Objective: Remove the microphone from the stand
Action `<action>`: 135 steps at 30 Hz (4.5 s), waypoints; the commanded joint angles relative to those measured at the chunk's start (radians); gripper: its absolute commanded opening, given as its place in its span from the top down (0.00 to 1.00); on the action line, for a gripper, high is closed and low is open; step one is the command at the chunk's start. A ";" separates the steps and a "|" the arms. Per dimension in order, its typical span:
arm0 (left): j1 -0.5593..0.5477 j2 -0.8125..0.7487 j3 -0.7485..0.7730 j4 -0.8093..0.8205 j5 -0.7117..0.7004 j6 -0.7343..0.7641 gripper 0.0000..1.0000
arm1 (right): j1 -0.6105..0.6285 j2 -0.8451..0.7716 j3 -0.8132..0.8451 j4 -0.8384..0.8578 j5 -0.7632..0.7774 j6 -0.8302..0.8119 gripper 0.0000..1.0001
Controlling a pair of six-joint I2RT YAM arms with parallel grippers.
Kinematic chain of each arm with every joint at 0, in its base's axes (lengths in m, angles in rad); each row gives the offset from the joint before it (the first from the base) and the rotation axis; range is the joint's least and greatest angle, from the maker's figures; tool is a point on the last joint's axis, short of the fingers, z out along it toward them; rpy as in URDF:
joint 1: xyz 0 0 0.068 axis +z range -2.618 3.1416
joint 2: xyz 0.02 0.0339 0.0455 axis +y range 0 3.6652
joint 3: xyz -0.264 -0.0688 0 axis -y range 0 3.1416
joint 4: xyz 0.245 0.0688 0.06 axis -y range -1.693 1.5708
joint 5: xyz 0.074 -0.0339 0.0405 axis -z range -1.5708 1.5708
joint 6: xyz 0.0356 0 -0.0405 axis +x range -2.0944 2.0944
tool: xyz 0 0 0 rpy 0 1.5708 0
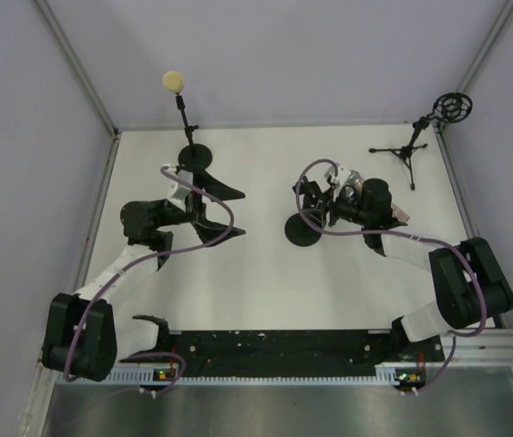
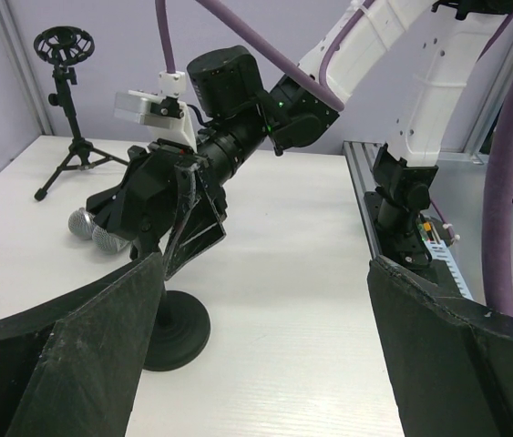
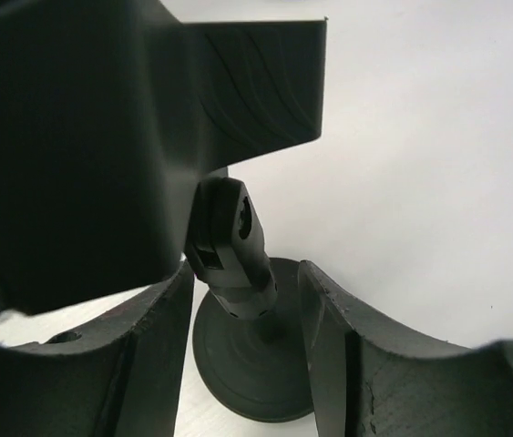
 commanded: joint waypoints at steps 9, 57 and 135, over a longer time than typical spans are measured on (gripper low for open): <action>0.006 -0.016 -0.007 0.007 -0.026 0.026 0.01 | -0.005 0.035 0.010 0.079 0.039 0.063 0.53; 0.021 -0.028 -0.010 0.030 -0.078 0.010 0.01 | -0.546 -0.479 0.156 -0.378 0.492 -0.079 1.00; 0.199 0.217 0.047 -0.194 -0.971 0.601 0.01 | -0.861 -0.696 0.529 -1.382 0.125 -0.371 0.03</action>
